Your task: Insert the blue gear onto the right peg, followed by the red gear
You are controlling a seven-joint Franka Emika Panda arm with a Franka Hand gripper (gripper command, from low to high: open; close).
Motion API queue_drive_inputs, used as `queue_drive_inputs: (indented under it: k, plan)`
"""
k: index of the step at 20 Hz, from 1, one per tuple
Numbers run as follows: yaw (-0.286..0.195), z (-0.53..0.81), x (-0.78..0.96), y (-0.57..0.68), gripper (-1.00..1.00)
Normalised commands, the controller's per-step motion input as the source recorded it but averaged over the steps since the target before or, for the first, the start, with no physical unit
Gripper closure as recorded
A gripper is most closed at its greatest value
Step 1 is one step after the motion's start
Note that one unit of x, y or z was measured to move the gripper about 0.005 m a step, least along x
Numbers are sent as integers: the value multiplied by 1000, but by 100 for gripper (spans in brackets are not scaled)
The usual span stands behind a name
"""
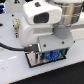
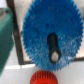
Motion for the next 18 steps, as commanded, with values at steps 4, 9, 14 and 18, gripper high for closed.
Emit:
queue_drive_inputs:
  k: [4,9,14,18]
  plan:
    - [0,372,-182,89,-100]
    - [0,110,-389,131,-100]
    - [0,-4,-492,169,-100]
    - [0,-34,-504,158,-100]
